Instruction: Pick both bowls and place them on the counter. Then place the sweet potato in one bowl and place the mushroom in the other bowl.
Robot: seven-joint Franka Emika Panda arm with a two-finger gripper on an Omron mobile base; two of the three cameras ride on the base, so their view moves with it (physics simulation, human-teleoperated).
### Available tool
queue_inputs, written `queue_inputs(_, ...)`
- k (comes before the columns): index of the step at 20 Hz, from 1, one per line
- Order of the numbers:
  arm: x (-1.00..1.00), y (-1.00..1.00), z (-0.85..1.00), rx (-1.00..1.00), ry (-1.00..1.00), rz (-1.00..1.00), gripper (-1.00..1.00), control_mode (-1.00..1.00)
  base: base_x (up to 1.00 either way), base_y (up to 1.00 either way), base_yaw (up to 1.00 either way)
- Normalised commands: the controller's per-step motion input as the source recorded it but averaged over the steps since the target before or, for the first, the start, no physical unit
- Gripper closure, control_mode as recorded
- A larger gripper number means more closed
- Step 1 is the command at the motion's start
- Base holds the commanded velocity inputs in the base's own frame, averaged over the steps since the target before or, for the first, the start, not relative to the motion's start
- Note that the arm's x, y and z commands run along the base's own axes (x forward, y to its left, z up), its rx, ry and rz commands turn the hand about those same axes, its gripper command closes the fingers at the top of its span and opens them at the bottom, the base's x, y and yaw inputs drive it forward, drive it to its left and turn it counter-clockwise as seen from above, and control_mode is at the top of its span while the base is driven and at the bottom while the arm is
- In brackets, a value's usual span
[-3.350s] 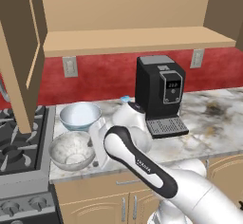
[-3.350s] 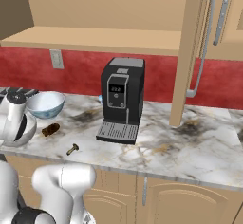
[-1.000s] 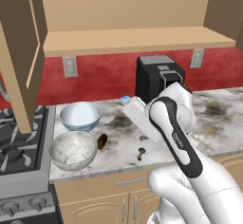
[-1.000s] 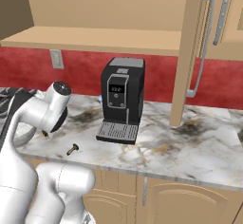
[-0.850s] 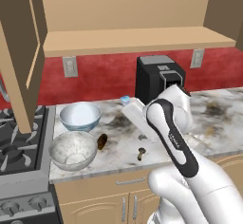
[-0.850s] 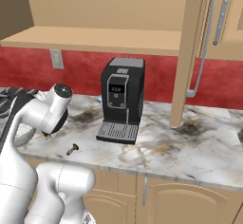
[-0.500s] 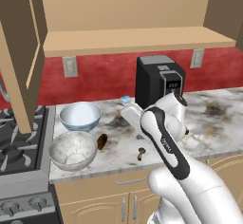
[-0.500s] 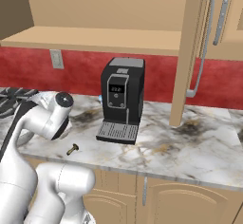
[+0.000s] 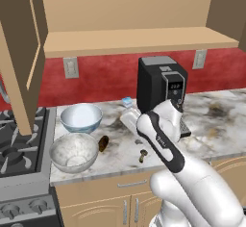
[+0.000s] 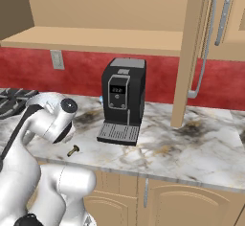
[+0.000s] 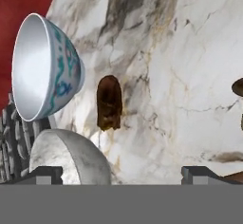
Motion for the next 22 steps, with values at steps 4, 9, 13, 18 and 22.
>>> queue_inputs(4,0.31,0.00,-0.10,0.01,0.24,0.05,-1.00,-1.00,0.00,0.00,0.00)
queue_inputs(9,0.30,0.11,-0.29,0.00,0.07,0.08,-1.00,-1.00,0.00,0.00,0.00)
queue_inputs(13,0.17,0.13,-0.32,0.00,-0.05,0.09,-1.00,-1.00,0.00,0.00,0.00)
queue_inputs(18,0.15,0.15,-0.28,0.00,-0.11,0.08,-1.00,-1.00,0.00,0.00,0.00)
queue_inputs(22,0.10,0.16,-0.29,0.00,-0.13,0.08,-1.00,-1.00,0.00,0.00,0.00)
